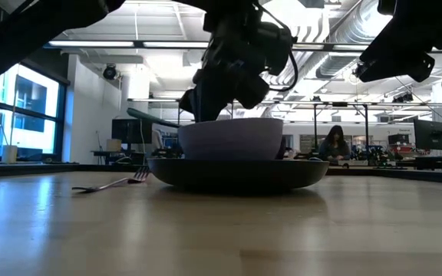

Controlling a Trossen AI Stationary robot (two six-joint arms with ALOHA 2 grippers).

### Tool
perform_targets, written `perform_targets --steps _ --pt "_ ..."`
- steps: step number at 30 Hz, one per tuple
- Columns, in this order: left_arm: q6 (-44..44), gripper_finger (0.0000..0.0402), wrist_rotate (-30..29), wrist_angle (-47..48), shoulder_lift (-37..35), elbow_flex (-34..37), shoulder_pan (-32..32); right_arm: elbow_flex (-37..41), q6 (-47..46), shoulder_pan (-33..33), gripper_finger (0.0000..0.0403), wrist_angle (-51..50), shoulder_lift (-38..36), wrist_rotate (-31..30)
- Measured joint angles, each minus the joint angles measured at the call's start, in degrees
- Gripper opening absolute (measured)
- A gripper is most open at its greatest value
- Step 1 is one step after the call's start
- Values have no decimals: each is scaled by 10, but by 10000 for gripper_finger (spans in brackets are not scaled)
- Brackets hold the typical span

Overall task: Set table place
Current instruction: Put the blue spoon into the violet bowl

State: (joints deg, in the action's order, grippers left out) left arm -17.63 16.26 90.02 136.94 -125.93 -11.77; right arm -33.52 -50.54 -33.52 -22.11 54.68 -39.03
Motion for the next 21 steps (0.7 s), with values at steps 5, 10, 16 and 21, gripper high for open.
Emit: perform_targets --steps 5,10,16,21 --pt "0 1 17 0 0 0 1 0 0 0 204 -5 0 0" --pt "0 12 16 0 0 0 0 0 0 0 204 -5 0 0" --pt "0 43 16 0 0 0 0 0 0 0 204 -9 0 0" --pt "2 58 12 0 0 0 0 0 -2 0 204 -10 0 0"
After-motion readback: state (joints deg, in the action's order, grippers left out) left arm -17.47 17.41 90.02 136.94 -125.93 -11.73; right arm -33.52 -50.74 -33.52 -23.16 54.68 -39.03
